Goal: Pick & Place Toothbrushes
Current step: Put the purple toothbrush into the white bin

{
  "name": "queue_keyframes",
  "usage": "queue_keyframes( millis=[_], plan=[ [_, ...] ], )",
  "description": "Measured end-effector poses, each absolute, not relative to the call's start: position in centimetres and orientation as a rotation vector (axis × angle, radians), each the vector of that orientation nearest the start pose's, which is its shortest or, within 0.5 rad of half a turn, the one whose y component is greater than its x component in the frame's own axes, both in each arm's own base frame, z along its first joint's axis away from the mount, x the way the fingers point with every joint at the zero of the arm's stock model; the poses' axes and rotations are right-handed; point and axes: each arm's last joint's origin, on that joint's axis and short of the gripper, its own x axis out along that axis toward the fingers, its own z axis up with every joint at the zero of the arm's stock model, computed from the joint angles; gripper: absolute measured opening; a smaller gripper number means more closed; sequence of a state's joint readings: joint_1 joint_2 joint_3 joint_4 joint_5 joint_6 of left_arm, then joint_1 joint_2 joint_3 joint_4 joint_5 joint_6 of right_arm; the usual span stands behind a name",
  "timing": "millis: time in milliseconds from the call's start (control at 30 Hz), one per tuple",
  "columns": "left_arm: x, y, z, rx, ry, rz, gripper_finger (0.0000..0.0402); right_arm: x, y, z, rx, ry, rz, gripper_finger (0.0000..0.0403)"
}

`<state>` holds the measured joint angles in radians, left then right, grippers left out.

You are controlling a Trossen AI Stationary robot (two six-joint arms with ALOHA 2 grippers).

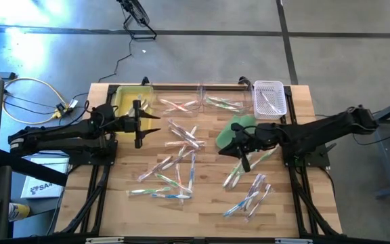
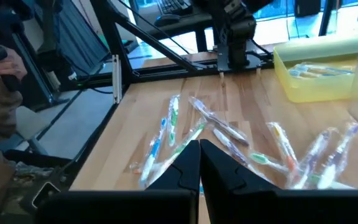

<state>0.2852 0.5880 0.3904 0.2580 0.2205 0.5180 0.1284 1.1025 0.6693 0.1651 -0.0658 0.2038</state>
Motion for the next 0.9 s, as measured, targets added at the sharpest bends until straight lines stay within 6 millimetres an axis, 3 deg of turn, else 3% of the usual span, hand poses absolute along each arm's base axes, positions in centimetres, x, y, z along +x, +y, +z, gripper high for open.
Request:
queue_keyframes(
  millis=[567,900],
  plan=[
    [14.5,3.4,25.8,0.371,0.039,0.053,0.0189,22.0,2.9,28.2,0.071,0.227,0.153,0.0002],
    [14.9,0.3,25.3,0.386,0.080,0.007,0.0189,22.0,2.9,28.2,0.099,0.234,0.142,0.0002]
  ],
)
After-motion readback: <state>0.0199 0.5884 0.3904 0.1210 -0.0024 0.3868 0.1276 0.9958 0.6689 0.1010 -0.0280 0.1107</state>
